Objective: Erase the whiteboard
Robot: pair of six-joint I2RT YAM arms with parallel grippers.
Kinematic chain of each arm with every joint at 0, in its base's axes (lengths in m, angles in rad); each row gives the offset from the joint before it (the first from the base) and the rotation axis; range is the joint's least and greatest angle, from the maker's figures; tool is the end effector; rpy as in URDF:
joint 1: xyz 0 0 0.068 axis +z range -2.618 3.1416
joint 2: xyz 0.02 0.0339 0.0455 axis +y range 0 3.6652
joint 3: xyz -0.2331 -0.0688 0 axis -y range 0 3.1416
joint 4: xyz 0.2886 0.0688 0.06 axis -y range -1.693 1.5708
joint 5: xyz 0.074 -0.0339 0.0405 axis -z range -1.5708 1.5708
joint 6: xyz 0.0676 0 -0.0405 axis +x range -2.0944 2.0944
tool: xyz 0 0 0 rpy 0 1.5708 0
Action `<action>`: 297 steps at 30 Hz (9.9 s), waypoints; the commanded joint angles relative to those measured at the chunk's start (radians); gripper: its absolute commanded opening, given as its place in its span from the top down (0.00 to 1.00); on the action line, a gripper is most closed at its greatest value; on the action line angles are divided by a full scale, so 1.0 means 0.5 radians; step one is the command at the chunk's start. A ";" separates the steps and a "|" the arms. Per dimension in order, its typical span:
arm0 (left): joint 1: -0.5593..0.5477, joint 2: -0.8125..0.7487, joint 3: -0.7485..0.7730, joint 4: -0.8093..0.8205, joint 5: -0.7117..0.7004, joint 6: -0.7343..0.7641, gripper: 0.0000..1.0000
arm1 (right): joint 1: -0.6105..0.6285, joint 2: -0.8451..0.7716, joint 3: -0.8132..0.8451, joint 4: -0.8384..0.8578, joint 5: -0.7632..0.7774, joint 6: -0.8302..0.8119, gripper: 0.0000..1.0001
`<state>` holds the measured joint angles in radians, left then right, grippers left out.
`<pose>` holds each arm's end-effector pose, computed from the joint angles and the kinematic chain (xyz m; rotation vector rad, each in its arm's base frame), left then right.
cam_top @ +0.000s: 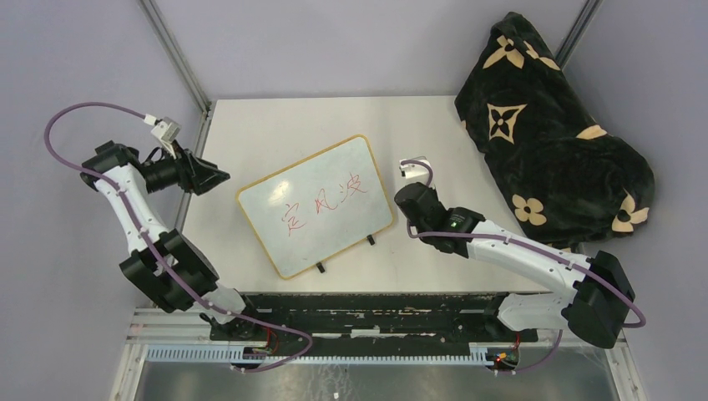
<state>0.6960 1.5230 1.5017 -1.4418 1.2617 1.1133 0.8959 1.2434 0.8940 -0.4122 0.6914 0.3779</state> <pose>0.2783 0.1486 0.3062 0.4812 1.9003 -0.8011 0.2386 0.2292 0.2048 -0.2255 2.1202 -0.0735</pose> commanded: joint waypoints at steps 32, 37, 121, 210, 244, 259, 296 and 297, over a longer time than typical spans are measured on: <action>-0.564 -0.065 -0.066 -0.043 -0.447 -0.063 0.39 | 0.006 -0.002 0.094 0.025 -0.051 0.018 0.99; -0.622 -0.060 -0.150 -0.041 -0.454 -0.037 0.43 | 0.006 0.034 0.110 0.024 -0.060 0.016 1.00; -0.717 0.020 -0.227 -0.041 -0.538 0.111 0.97 | 0.271 0.822 0.198 1.813 -0.424 -0.554 0.99; -0.715 -0.104 -0.304 -0.041 -0.570 0.166 0.97 | -0.048 0.845 0.219 2.065 -0.188 -0.772 0.99; -0.719 -0.096 -0.338 -0.041 -0.560 0.188 0.97 | 0.180 0.885 0.070 2.253 -0.478 -0.577 0.99; -0.719 -0.094 -0.336 -0.042 -0.534 0.179 0.97 | -0.212 0.801 -0.008 2.148 -0.662 -0.439 0.99; -0.719 -0.121 -0.368 -0.041 -0.559 0.186 0.97 | -0.217 0.761 -0.126 2.130 -0.447 -0.389 0.99; -0.719 -0.122 -0.370 -0.043 -0.560 0.183 0.97 | -0.221 0.752 -0.131 2.126 -0.454 -0.378 0.99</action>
<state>0.3447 1.4918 1.3270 -1.5120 1.0405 1.1057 0.8043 1.6615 0.8444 0.6643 0.4362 0.1619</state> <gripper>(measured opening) 0.199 0.041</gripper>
